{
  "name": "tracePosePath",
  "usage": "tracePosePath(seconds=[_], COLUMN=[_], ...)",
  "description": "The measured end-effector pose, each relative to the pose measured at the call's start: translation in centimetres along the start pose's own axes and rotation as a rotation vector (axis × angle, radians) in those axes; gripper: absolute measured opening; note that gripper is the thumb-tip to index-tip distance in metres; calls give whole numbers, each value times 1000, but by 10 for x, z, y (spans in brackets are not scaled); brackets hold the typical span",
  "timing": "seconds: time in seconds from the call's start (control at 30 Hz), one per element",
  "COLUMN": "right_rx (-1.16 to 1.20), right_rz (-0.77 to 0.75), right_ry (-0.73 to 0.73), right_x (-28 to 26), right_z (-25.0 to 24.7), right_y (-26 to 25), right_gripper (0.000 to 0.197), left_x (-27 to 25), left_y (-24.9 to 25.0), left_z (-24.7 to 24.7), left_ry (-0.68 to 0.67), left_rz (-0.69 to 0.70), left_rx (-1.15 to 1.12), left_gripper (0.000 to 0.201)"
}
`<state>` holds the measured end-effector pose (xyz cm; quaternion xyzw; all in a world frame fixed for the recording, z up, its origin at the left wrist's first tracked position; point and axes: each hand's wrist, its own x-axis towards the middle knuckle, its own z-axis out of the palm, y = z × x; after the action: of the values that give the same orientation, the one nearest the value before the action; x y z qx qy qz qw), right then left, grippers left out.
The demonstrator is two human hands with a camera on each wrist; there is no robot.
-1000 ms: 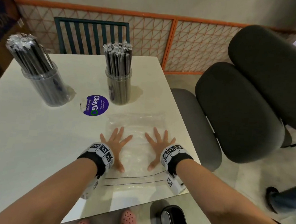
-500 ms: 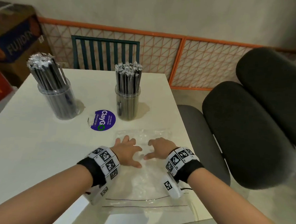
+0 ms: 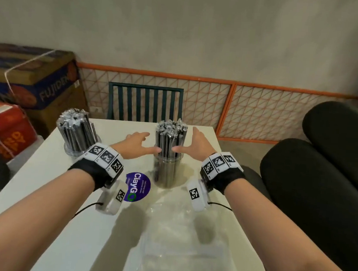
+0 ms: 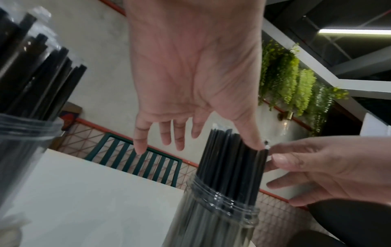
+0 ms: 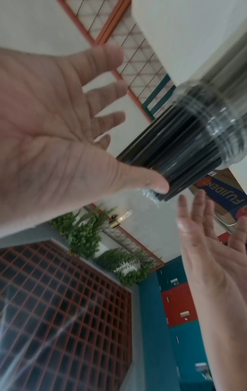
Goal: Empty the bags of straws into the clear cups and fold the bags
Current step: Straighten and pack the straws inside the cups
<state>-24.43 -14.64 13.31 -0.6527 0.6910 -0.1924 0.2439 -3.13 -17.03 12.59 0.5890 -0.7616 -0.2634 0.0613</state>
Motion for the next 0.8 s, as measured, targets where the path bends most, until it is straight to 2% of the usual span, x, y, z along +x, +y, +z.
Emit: tracePosePath(seconds=[0.13,0.27,0.33,0.43,0.53,0.6,0.67,0.73,0.8], right_rx=[200,296,320,366,344,295,243,224,243], right_rz=[-14,-19,-59,-76,-84,-78,-67,-38,-21], right_ry=[-5,22,19,-13,-41,-93,-151,-181,-152], right_x=[14,26,29,29,33,33,32,30,27], right_z=[21,41,46,39,22,11,5,12,26], right_y=[6,14,17,15,14,12,15,18,17], right_gripper=[112,111,100,72,63,70,89,109,127], left_x=[19,37,45,54,57,57,56,55,53], left_y=[9,19,22,23,21,18,12,7,3], left_z=[6,21,29,30,16,3,-5,-8,-6], left_ry=[-86,-66,-36,35,-33,-134,-206,-239,-241], left_rz=[105,182,191,203,261,263,238,206,186], left_rx=[-332,-557,-619,-638,-570,-499,-434,-395,-428], left_gripper=[114,96,92,77,72,79,99,116,118])
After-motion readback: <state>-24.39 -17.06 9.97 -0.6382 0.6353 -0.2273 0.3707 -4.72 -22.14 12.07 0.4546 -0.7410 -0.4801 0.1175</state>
